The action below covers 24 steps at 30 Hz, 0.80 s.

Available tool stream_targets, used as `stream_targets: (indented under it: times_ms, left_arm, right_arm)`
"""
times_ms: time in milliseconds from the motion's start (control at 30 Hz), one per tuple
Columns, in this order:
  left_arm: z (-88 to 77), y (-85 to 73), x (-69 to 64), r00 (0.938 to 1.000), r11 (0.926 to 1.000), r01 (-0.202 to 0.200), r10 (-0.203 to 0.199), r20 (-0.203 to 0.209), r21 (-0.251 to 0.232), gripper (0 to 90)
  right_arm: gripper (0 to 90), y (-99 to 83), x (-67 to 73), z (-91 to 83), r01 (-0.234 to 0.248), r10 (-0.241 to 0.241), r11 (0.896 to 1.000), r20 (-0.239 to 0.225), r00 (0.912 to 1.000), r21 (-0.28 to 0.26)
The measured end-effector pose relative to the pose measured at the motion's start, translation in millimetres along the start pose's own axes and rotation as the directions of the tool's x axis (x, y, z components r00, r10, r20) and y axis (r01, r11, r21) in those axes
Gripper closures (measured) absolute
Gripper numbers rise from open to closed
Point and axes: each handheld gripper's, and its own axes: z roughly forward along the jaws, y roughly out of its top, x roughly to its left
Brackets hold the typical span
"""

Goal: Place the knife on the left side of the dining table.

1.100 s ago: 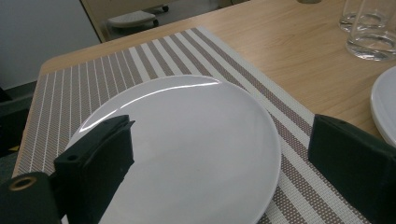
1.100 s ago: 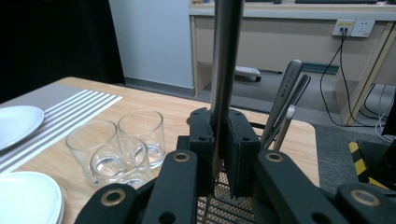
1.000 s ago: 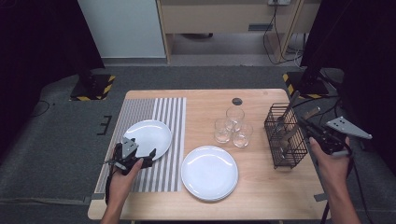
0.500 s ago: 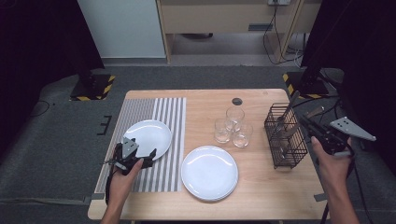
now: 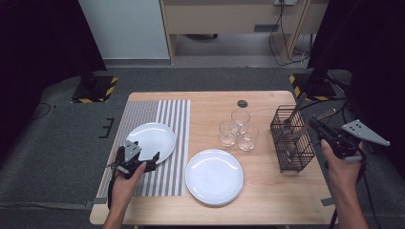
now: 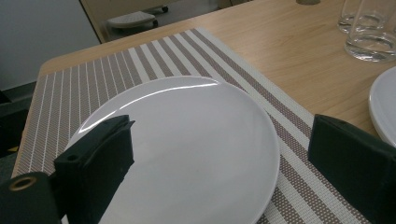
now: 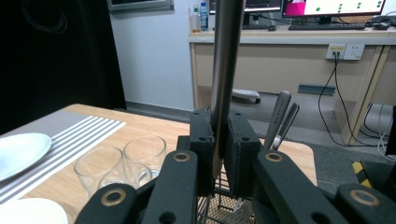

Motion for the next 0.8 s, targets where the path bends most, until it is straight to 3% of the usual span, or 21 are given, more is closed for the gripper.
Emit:
stream_targets:
  times_ms: [800]
  left_arm:
    - [0.0, -0.2, 0.4, 1.0000, 1.0000, -0.001, 0.001, 0.001, 0.001, 6.2]
  right_arm:
    - [82.7, 22.7, -1.9, -14.8, -0.004, 0.004, 0.999, -0.008, 1.0000, -0.037]
